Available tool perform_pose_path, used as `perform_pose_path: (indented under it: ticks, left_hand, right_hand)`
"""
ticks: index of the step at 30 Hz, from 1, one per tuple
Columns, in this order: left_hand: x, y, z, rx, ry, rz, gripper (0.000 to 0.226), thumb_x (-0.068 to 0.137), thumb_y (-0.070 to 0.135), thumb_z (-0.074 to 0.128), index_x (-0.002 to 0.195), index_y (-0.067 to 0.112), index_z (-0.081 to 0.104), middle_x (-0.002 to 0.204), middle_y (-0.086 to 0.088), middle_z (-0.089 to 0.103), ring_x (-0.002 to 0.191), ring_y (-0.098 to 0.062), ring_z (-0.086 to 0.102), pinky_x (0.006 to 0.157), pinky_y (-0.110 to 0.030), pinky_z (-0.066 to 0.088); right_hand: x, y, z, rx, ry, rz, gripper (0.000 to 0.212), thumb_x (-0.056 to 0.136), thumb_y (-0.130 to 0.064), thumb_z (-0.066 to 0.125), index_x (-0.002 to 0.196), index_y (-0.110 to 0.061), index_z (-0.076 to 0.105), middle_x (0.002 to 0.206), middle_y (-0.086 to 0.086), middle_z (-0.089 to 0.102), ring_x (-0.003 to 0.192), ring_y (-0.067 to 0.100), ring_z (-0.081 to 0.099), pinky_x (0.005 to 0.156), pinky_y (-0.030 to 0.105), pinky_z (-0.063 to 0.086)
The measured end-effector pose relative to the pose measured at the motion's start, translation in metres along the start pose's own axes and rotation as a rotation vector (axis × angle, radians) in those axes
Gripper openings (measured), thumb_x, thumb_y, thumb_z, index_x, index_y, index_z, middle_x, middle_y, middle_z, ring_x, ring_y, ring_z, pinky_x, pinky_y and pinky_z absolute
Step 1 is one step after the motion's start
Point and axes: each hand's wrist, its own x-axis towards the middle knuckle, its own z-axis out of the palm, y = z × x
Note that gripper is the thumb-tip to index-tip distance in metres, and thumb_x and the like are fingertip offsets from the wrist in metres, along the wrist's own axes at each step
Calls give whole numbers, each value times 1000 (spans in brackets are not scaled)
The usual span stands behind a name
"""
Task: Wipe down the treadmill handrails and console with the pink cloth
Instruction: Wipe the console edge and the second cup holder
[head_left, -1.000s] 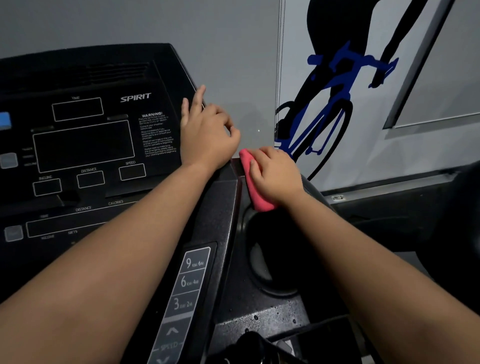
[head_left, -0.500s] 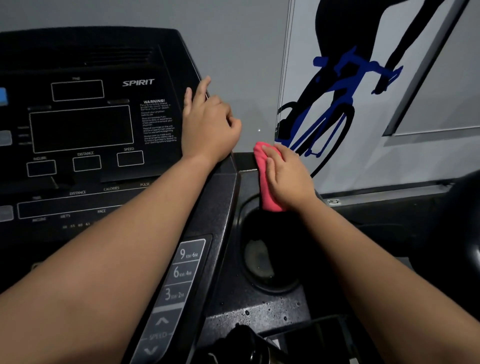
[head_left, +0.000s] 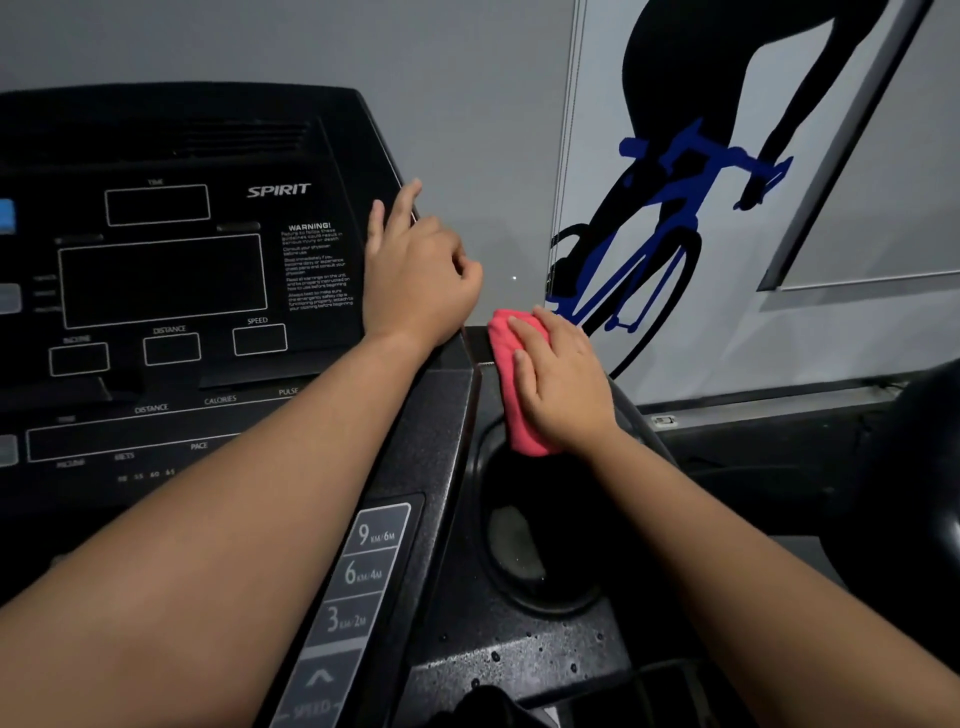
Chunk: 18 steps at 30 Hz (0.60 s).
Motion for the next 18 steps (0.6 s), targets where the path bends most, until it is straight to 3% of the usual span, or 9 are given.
perform_pose_path:
  ticks: [2, 4, 6, 8, 11, 13, 15, 18]
  left_hand:
    - [1, 0, -1, 7, -6, -8, 25, 82, 22, 49, 80, 8, 70, 99, -5, 67, 141, -21, 26, 117, -38, 4]
    - [1, 0, -1, 12, -5, -11, 25, 82, 22, 49, 80, 8, 70, 100, -6, 67, 141, -21, 27, 117, -38, 5]
    - [1, 0, -1, 19, -5, -9, 26, 82, 22, 49, 80, 8, 70, 100, -6, 67, 141, -21, 27, 117, -38, 5]
    - [1, 0, -2, 21, -15, -7, 26, 82, 22, 48, 80, 8, 70, 100, -5, 67, 141, -21, 26, 117, -38, 5]
    - [1, -1, -2, 28, -20, -2, 27, 83, 22, 48, 81, 9, 71, 99, -5, 67, 141, -21, 26, 117, -39, 4]
    - [1, 0, -1, 26, -17, 0, 27, 84, 22, 47, 81, 9, 71, 98, -4, 67, 141, -21, 26, 117, -39, 5]
    - [1, 0, -1, 22, -13, -1, 27, 83, 22, 48, 81, 9, 70, 97, -4, 67, 140, -21, 27, 117, -39, 5]
    - [1, -1, -1, 22, -2, -3, 26, 83, 22, 48, 80, 8, 70, 96, -5, 67, 139, -21, 28, 117, -39, 6]
  right_hand:
    - [18, -19, 5, 9, -1, 207, 50, 92, -39, 28, 120, -17, 63, 120, 13, 60, 110, 32, 55, 97, 42, 39]
    - [31, -37, 13, -70, 1, 286, 49, 91, -44, 29, 105, -21, 70, 107, 7, 66, 100, 30, 58, 91, 41, 38]
    - [30, -45, 15, -60, 91, 224, 41, 91, -41, 37, 97, -23, 73, 100, 2, 70, 94, 28, 61, 86, 38, 35]
    - [17, -35, 14, -13, 140, 72, 36, 90, -36, 42, 103, -21, 72, 103, 1, 70, 95, 26, 61, 86, 38, 37]
    - [3, -4, 8, -7, 26, -167, 43, 92, -32, 38, 123, -14, 62, 122, 10, 62, 112, 32, 55, 98, 46, 40]
    - [0, 12, 0, 33, -14, -186, 46, 94, -30, 35, 129, -11, 58, 129, 13, 56, 118, 31, 51, 104, 41, 37]
    - [1, 16, -6, 79, -47, -74, 50, 93, -34, 30, 130, -13, 56, 132, 12, 54, 119, 28, 51, 102, 37, 36]
    - [13, -6, -1, -12, -10, 242, 57, 88, -37, 20, 128, -18, 57, 131, 9, 55, 124, 31, 46, 111, 46, 21]
